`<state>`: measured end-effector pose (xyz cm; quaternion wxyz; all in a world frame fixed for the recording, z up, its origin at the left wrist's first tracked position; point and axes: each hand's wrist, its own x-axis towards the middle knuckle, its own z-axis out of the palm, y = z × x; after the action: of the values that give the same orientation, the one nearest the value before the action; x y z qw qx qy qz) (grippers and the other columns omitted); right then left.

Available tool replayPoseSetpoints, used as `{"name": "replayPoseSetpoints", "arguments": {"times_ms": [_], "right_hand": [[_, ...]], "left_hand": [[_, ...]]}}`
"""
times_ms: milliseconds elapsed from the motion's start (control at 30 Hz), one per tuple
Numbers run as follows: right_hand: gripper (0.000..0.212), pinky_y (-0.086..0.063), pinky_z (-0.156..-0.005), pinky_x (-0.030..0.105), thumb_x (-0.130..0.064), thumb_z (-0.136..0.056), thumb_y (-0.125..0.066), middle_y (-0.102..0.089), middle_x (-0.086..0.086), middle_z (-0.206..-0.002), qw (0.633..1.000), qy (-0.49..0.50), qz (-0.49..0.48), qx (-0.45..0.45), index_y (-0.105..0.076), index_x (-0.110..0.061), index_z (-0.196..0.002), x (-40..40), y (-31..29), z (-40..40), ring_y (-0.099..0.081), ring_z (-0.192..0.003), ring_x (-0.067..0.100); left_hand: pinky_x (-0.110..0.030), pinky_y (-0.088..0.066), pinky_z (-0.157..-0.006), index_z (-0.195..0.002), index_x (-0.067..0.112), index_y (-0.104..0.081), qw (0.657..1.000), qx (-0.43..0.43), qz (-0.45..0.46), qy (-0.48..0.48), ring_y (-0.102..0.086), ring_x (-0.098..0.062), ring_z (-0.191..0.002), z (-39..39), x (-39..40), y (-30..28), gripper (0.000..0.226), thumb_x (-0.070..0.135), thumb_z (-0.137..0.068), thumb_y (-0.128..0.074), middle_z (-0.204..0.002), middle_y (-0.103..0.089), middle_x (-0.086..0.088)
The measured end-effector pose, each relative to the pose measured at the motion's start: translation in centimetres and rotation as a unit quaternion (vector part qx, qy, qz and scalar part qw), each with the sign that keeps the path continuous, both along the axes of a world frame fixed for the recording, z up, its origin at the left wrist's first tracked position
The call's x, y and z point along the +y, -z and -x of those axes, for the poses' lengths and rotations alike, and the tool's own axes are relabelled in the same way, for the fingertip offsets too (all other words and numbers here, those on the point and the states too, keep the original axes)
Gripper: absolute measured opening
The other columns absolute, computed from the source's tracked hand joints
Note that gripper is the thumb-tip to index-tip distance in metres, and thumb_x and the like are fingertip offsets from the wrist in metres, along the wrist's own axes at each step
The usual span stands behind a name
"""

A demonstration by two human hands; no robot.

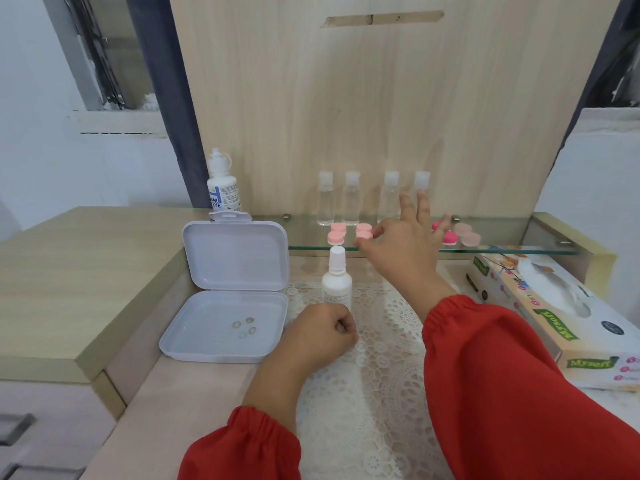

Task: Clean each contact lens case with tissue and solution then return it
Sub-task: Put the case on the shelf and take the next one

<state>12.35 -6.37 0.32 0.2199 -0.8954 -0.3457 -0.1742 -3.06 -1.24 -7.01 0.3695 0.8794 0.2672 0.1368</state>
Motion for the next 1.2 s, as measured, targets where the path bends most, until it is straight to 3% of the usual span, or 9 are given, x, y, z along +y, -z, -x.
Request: {"name": "replayPoseSetpoints", "arguments": {"times_ms": [100,300,433,800,933,1067,1200], "right_hand": [[0.028,0.006,-0.113,0.060,-0.052,-0.079,-0.060,-0.011,0.005,-0.162,1.000,-0.004,-0.004,0.007,-0.073,-0.030,-0.090,-0.1,0.0,0.2,0.008,-0.149,0.023],[0.045,-0.010,-0.113,0.054,-0.045,-0.081,-0.055,-0.027,0.009,-0.153,0.996,0.040,-0.080,0.014,-0.059,-0.021,-0.119,-1.9,0.7,-0.5,-0.009,-0.146,0.027],[0.043,-0.018,-0.110,0.052,-0.043,-0.083,-0.053,-0.031,0.010,-0.151,0.995,0.085,-0.048,-0.010,-0.063,-0.019,-0.117,-2.6,1.0,-1.7,-0.012,-0.144,0.029],[0.034,-0.018,-0.108,0.048,-0.042,-0.085,-0.052,-0.033,0.007,-0.151,0.998,0.061,-0.021,-0.018,-0.069,-0.023,-0.108,-2.6,0.7,-1.7,-0.016,-0.142,0.028],[0.030,-0.022,-0.101,0.042,-0.042,-0.082,-0.057,-0.051,0.001,-0.125,0.994,0.036,-0.101,-0.028,-0.071,-0.025,-0.102,-3.6,1.0,-1.0,-0.037,-0.123,0.023],[0.023,-0.019,-0.095,0.034,-0.040,-0.081,-0.062,-0.055,-0.008,-0.105,0.988,-0.022,-0.151,0.025,-0.068,-0.029,-0.100,-6.2,1.7,0.3,-0.041,-0.111,0.017],[0.008,-0.036,-0.095,0.040,-0.040,-0.079,-0.065,-0.060,-0.016,-0.085,0.975,-0.120,-0.143,0.118,-0.064,-0.037,-0.087,-9.2,3.0,1.3,-0.050,-0.087,0.002]], "left_hand": [[-0.037,-0.055,-0.071,-0.072,0.025,-0.066,1.000,-0.001,-0.003,0.003,-0.058,-0.007,-0.062,0.0,0.0,0.0,0.010,0.019,-0.080,-0.064,-0.057,-0.057,0.012],[-0.036,-0.055,-0.071,-0.071,0.026,-0.066,1.000,-0.001,-0.004,0.006,-0.056,-0.007,-0.061,0.0,0.1,0.1,0.010,0.020,-0.080,-0.065,-0.060,-0.058,0.012],[-0.034,-0.054,-0.070,-0.070,0.027,-0.064,1.000,0.001,-0.008,0.006,-0.056,-0.007,-0.061,0.0,0.1,0.0,0.013,0.021,-0.080,-0.066,-0.061,-0.058,0.012],[-0.037,-0.055,-0.073,-0.073,0.024,-0.066,1.000,0.000,-0.001,0.006,-0.059,-0.009,-0.063,0.1,0.0,-0.1,0.009,0.020,-0.080,-0.066,-0.064,-0.063,0.004],[-0.039,-0.055,-0.074,-0.075,0.023,-0.066,1.000,0.003,0.002,0.008,-0.061,-0.012,-0.065,0.1,-0.1,-0.1,0.006,0.021,-0.081,-0.066,-0.066,-0.064,0.003],[-0.037,-0.055,-0.073,-0.076,0.023,-0.067,1.000,0.003,0.002,0.008,-0.059,-0.009,-0.063,0.1,-0.1,-0.1,0.006,0.020,-0.081,-0.066,-0.065,-0.063,0.004],[-0.037,-0.055,-0.074,-0.076,0.022,-0.067,1.000,0.007,-0.002,0.008,-0.060,-0.010,-0.064,0.0,0.0,-0.1,0.005,0.020,-0.081,-0.066,-0.063,-0.063,0.006]]}}
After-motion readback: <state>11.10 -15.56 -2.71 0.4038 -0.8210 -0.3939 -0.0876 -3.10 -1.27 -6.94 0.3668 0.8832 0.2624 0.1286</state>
